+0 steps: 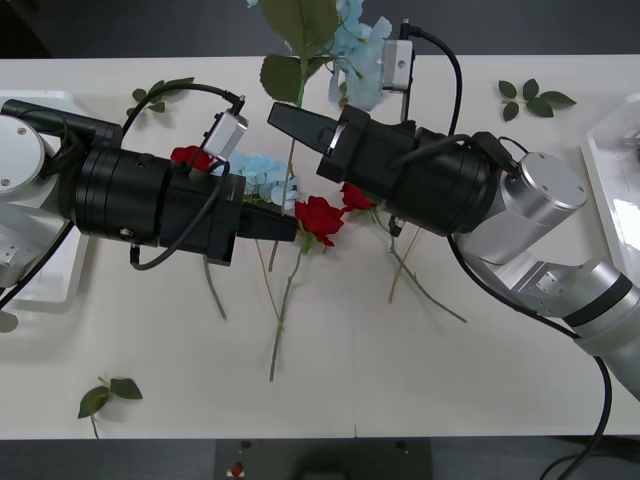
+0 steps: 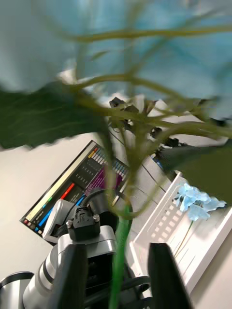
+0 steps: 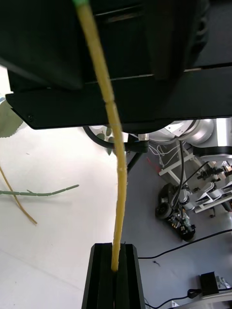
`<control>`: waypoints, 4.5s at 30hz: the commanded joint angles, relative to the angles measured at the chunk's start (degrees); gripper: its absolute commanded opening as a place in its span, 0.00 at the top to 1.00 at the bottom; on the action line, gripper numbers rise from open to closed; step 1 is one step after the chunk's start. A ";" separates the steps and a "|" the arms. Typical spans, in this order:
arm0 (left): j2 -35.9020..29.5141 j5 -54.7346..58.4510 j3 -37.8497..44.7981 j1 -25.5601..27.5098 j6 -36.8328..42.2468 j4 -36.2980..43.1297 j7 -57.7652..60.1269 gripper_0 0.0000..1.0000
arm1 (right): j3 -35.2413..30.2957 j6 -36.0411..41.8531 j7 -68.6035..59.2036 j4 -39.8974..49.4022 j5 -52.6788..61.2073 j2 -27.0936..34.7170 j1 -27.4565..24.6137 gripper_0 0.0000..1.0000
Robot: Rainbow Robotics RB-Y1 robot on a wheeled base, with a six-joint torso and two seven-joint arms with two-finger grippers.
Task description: Put the red flowers into the right box and the blue flowers into the left box
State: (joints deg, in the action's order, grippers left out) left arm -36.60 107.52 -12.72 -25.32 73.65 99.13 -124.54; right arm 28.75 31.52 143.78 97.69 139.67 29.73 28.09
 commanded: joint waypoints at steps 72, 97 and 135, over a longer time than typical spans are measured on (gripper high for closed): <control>-32.75 -50.48 11.85 9.59 -5.01 -21.88 25.58 1.00 | -13.72 49.16 -96.94 -6.64 -93.09 7.62 6.98 0.00; -28.80 -57.51 14.57 6.16 -1.14 -18.36 23.21 0.00 | -5.38 36.77 -95.36 -27.91 -100.56 -0.38 16.29 0.00; -7.61 -63.04 0.86 -3.59 18.72 3.52 68.29 0.00 | -2.04 32.11 -93.77 -31.86 -104.87 -3.10 16.21 1.00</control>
State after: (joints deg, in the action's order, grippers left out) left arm -45.51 47.16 -11.12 -26.59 92.89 101.08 -60.84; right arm 27.09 63.90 48.64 65.20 34.74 28.04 43.14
